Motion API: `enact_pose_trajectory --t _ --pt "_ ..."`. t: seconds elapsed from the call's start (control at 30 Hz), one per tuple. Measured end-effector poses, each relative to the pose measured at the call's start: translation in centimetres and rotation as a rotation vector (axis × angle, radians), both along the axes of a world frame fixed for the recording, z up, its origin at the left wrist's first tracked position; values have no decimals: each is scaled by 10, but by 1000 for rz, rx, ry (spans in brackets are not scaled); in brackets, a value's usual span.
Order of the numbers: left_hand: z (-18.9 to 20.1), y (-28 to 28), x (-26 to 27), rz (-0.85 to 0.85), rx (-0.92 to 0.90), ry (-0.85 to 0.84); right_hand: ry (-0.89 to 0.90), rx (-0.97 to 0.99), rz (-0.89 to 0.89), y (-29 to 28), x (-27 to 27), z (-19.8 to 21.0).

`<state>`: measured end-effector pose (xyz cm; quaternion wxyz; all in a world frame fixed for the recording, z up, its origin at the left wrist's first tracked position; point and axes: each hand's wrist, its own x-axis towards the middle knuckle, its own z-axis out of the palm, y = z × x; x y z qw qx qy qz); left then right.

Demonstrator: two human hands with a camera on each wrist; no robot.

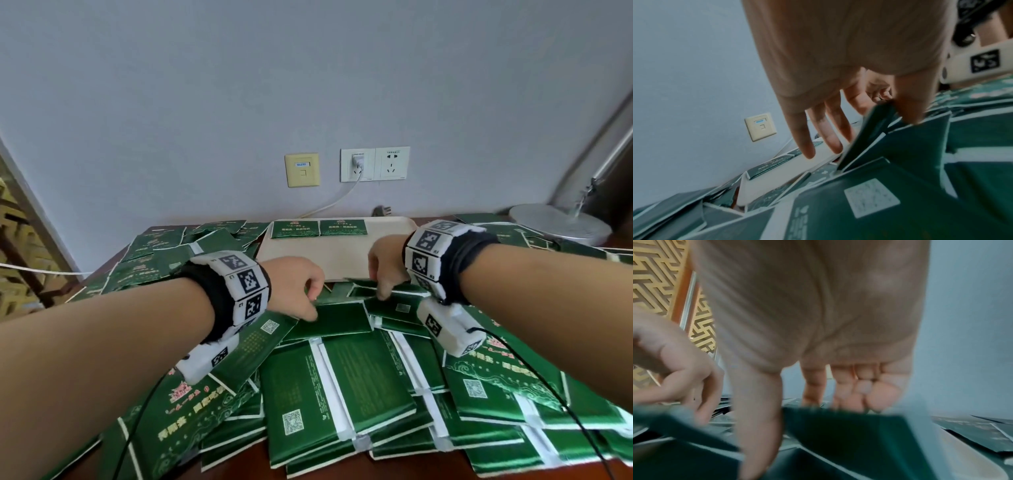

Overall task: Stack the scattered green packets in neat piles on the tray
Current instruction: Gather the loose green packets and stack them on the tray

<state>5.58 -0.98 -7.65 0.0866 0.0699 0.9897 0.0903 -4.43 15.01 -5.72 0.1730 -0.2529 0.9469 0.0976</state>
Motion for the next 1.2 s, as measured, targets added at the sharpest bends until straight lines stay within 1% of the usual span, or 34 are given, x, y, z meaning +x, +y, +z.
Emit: enact_pose_trajectory --t 0.07,0.1,0.23,0.4,0.53,0.67,0.83,0.97,1.1,1.2 --pt "-2 5 3 -23 -45 -82 -102 158 2 5 2 -9" --pt "-3 7 3 -27 -59 -95 -131 176 0 6 2 -12" --pt "-12 15 -2 -62 -103 -94 -70 167 50 8 -2 -24" --pt "-19 22 -7 -75 -106 -115 -41 177 95 5 -3 -36" --pt "-20 21 -9 -62 -99 -104 -27 188 111 3 -1 -32" --pt "-14 19 -11 -46 -83 -68 -21 218 77 7 -3 -21" --pt "-1 13 -15 14 -31 8 72 93 88 21 -6 1" --pt "12 6 -24 64 -2 41 80 -33 42 27 -16 16" --pt "26 -5 -40 121 28 94 113 -47 18 25 -30 27" --pt "31 -16 -56 126 -59 110 124 -31 10 17 -46 27"
